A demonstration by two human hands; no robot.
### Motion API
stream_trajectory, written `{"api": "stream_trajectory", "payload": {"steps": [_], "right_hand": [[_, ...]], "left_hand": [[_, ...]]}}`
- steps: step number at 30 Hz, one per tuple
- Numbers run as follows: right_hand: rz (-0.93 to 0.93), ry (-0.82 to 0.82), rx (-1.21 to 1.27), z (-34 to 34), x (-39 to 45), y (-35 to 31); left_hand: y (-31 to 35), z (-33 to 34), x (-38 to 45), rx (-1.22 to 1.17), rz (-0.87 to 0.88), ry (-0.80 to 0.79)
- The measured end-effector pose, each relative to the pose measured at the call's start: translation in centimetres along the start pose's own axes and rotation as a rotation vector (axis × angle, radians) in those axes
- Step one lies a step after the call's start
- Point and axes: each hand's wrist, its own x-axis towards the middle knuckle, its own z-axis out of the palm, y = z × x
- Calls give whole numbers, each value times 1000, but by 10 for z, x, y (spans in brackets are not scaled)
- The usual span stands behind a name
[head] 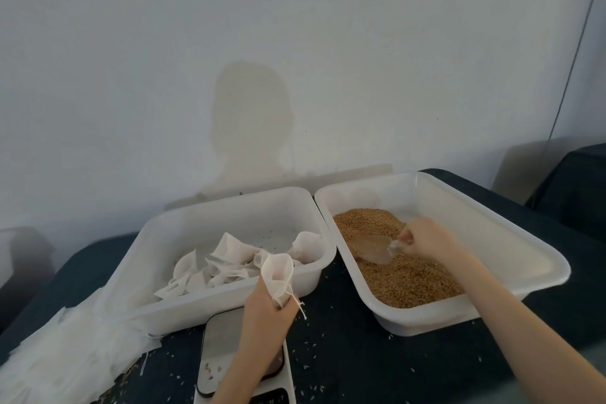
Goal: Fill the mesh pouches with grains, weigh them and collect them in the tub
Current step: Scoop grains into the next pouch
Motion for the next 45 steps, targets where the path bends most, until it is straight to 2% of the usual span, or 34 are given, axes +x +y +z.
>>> {"api": "stream_trajectory", "payload": {"steps": [5, 14, 20, 27, 37, 45], "right_hand": [[8, 75, 132, -1, 2, 5], [-75, 241, 205, -29, -28, -20], [-346, 78, 324, -48, -53, -53], [-479, -91, 368, -62, -68, -68], [-548, -83, 302, -70, -70, -68], [-516, -113, 224, -64, -77, -85]], "left_hand": [[2, -3, 0, 14, 28, 4], [-8, -16, 8, 75, -31, -17], [-3, -35, 2, 152, 55, 25], [-2, -53, -4, 322, 83, 84], [-6, -60, -4, 492, 21, 113], [-3, -56, -4, 640, 66, 45]]}}
